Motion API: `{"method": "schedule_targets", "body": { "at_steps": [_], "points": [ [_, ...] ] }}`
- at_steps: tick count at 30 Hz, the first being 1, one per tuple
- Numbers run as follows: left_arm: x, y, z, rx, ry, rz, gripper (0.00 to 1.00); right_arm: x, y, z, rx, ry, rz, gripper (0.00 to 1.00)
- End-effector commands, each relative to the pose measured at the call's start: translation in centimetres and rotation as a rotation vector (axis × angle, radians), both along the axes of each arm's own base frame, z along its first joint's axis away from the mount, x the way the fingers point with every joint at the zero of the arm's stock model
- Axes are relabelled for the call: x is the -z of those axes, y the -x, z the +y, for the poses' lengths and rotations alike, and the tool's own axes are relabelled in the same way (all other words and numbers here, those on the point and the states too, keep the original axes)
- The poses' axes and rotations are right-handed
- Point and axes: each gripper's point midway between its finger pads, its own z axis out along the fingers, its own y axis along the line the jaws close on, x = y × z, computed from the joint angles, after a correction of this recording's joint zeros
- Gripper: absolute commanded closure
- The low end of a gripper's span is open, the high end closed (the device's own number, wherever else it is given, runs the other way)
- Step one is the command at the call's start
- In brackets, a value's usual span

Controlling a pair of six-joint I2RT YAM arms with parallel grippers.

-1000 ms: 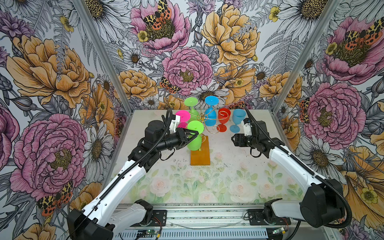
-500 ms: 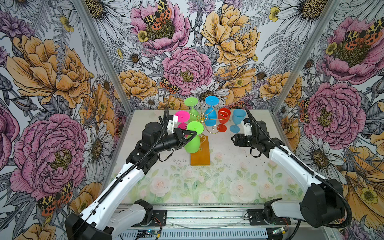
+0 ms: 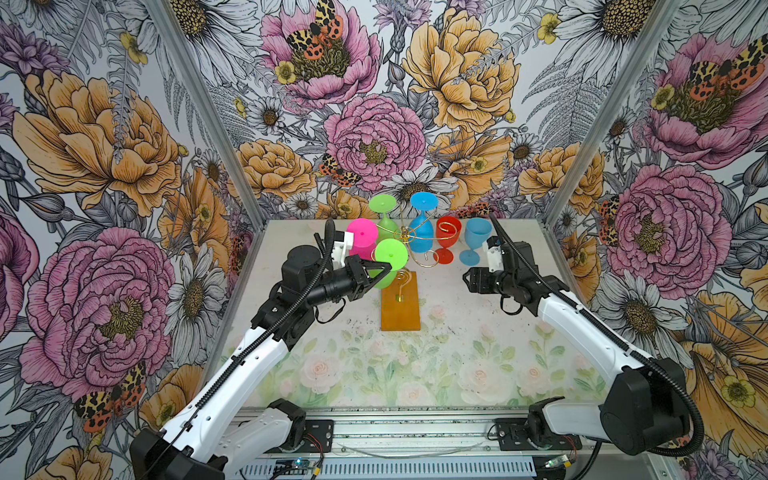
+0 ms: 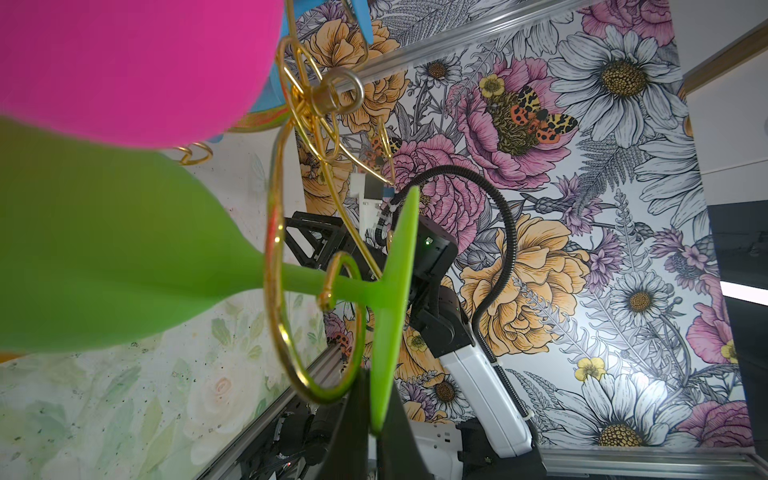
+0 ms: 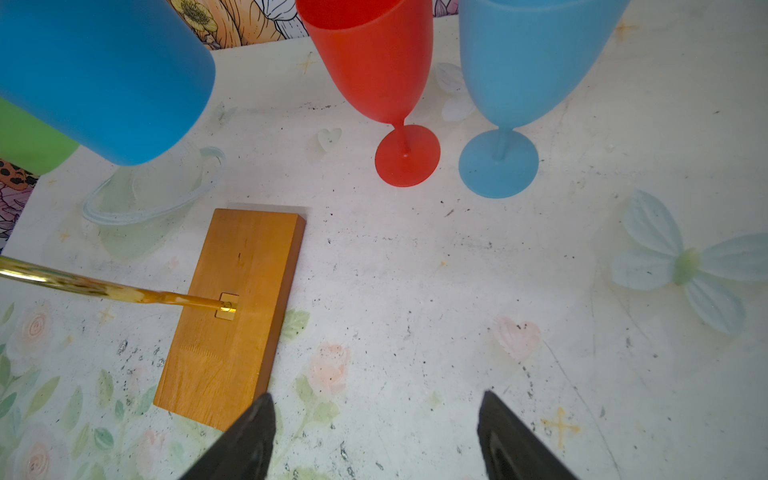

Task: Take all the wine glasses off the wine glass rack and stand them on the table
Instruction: 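Close the left gripper on the green glass foot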

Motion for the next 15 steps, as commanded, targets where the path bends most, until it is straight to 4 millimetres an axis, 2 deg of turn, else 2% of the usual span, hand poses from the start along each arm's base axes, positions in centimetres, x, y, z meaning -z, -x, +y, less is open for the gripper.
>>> {"method": "schedule_targets", "body": {
  "at_steps": [1,15],
  "points": [
    [-0.83,0.43,0.41,0.006,0.026,-0.029,0.94,-1.3,-0.27,0.02,0.015,-0.013,-0.05,0.22],
    [-1.74,0.63,0.57,0.021,0.097,-0.007,1.0,-1.08,-0.2,-0.01,0.017,-0.013,-0.044,0.22]
  ]
}}
